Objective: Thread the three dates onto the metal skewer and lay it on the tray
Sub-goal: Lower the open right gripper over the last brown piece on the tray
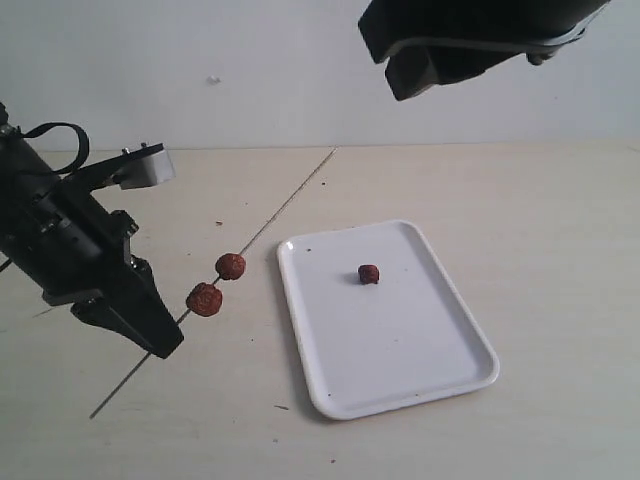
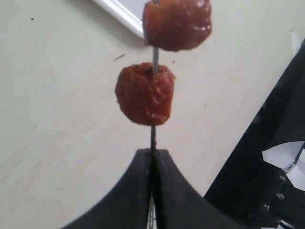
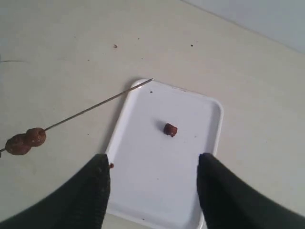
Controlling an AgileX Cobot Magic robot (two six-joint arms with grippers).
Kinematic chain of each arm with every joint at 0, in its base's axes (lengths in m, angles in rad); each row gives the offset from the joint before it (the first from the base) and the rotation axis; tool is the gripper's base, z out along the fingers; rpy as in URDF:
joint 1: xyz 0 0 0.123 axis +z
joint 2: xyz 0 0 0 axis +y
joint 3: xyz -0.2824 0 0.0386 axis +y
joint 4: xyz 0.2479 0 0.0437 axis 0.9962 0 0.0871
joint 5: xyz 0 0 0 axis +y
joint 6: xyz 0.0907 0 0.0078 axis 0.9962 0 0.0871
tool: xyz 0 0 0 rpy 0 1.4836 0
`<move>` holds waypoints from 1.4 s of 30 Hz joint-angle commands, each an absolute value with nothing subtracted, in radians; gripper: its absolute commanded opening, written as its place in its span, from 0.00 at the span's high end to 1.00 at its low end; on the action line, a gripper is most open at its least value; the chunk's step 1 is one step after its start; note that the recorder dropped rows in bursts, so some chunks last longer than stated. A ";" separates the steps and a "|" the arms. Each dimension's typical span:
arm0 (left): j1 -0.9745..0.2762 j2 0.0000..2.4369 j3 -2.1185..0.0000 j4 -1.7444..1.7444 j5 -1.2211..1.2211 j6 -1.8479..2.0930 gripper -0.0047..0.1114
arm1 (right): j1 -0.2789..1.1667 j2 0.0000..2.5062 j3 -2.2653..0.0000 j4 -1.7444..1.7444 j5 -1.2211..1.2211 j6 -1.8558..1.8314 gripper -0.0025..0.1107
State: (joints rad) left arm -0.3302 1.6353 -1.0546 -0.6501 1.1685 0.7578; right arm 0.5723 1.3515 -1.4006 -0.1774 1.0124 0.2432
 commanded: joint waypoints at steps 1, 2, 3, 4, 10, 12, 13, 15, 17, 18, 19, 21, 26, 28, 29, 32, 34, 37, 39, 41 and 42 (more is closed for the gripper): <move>-0.328 1.636 -1.059 -0.669 1.166 0.750 0.96 | 0.575 1.392 -1.403 -0.189 1.047 0.266 0.50; -0.328 1.636 -1.059 -0.667 1.164 0.750 0.96 | 0.575 1.407 -1.403 -0.185 1.077 0.266 0.50; -0.328 1.636 -1.059 -0.665 1.165 0.753 0.96 | 0.575 1.419 -1.403 -0.190 1.097 0.256 0.50; -0.328 1.636 -1.059 -0.663 1.163 0.756 0.96 | 0.575 1.432 -1.403 -0.202 1.117 0.256 0.50; -0.283 1.636 -1.059 -0.647 1.145 0.755 0.96 | 0.575 1.531 -1.403 -0.256 1.164 0.249 0.50; -0.246 1.636 -1.059 -0.644 1.143 0.755 0.96 | 0.575 1.561 -1.403 -0.263 1.164 0.247 0.50; -0.224 1.636 -1.059 -0.644 1.143 0.753 0.96 | 0.575 1.576 -1.403 -0.263 1.164 0.247 0.50; -0.185 1.636 -1.059 -0.644 1.143 0.748 0.96 | 0.575 1.607 -1.403 -0.263 1.164 0.247 0.50; -0.149 1.636 -1.059 -0.644 1.143 0.746 0.96 | 0.575 1.644 -1.403 -0.266 1.160 0.247 0.50; -0.130 1.636 -1.059 -0.644 1.143 0.746 0.96 | 0.575 1.665 -1.403 -0.270 1.158 0.247 0.50; -0.112 1.636 -1.059 -0.649 1.141 0.743 0.96 | 0.575 1.686 -1.403 -0.275 1.153 0.247 0.50; -0.083 1.636 -1.059 -0.655 1.141 0.743 0.96 | 0.573 1.727 -1.403 -0.291 1.143 0.284 0.50; -0.058 1.636 -1.059 -0.668 1.143 0.743 0.96 | 0.550 1.841 -1.403 -0.319 1.079 0.369 0.50; -0.058 1.636 -1.059 -0.671 1.145 0.743 0.96 | 0.508 1.889 -1.403 -0.288 1.048 0.369 0.50; -0.058 1.636 -1.059 -0.680 1.148 0.743 0.96 | 0.475 1.916 -1.403 -0.254 1.035 0.355 0.50; -0.058 1.636 -1.059 -0.689 1.157 0.748 0.96 | 0.358 1.958 -1.403 -0.132 0.985 0.278 0.50; -0.058 1.636 -1.059 -0.692 1.153 0.748 0.96 | 0.269 1.972 -1.403 -0.031 0.929 0.221 0.50; -0.058 1.636 -1.059 -0.697 1.153 0.748 0.96 | 0.222 1.972 -1.403 0.028 0.886 0.192 0.50; -0.058 1.636 -1.059 -0.697 1.150 0.748 0.96 | 0.218 1.972 -1.403 0.014 0.871 0.192 0.50; -0.058 1.636 -1.059 -0.697 1.146 0.748 0.96 | 0.218 1.972 -1.403 0.000 0.873 0.180 0.50; -0.058 1.636 -1.059 -0.697 1.141 0.748 0.96 | 0.218 1.972 -1.403 0.000 0.883 0.180 0.50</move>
State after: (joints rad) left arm -0.0631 1.6353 -1.0546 -0.6857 1.1496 0.7474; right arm 0.2219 1.9742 -1.4006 0.0057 0.8842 0.1936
